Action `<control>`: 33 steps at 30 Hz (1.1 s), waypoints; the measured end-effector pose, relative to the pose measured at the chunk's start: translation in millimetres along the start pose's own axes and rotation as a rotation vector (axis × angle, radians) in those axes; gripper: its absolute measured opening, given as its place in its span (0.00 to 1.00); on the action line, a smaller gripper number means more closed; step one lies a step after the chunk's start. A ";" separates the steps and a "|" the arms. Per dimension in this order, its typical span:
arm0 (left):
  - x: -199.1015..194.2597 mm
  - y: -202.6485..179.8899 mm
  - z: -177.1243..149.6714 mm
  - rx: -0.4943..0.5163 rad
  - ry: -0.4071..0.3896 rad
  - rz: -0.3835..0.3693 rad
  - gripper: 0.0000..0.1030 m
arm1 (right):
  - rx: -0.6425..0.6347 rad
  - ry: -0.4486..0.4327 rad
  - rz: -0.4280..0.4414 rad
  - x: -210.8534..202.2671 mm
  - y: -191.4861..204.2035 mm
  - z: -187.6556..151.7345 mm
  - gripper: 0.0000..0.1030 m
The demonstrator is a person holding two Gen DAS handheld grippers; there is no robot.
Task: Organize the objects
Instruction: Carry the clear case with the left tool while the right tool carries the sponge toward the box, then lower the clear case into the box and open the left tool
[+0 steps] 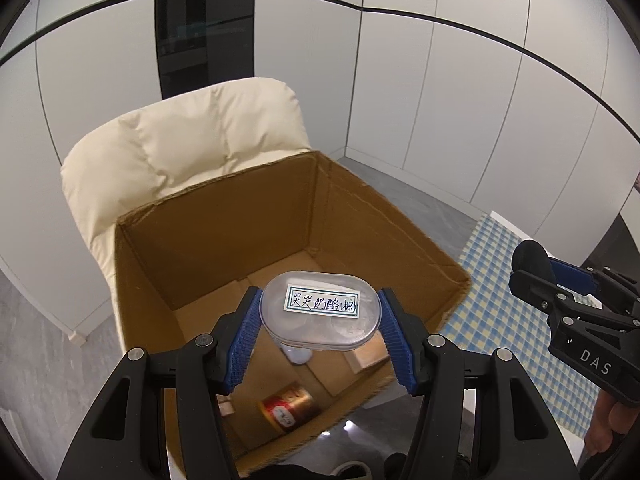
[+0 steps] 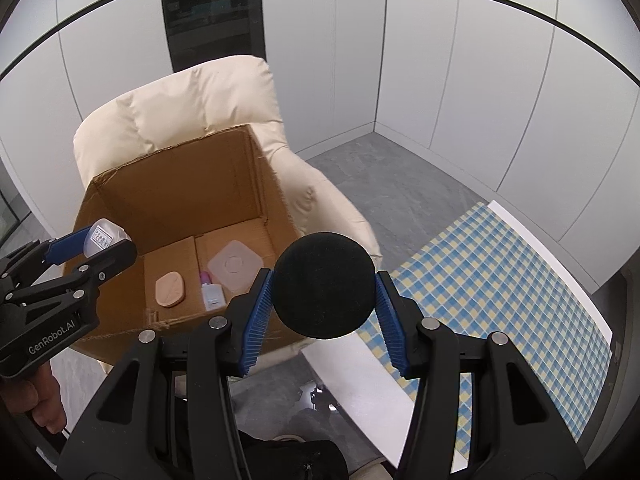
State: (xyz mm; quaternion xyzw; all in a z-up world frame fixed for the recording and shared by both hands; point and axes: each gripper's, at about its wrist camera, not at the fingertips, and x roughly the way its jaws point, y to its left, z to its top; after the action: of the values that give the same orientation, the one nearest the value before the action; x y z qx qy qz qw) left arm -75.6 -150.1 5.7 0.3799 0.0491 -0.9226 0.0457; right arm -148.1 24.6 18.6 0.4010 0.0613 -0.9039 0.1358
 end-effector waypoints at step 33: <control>-10.5 63.0 0.1 -0.079 -0.048 0.089 1.00 | -0.087 0.040 0.094 30.4 70.8 13.9 0.51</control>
State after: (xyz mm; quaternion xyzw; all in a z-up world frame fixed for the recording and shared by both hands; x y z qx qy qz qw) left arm -60.5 -212.0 9.6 0.3572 0.0675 -0.9259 0.1029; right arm -156.6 -52.1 5.2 0.4151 0.0844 -0.8848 0.1941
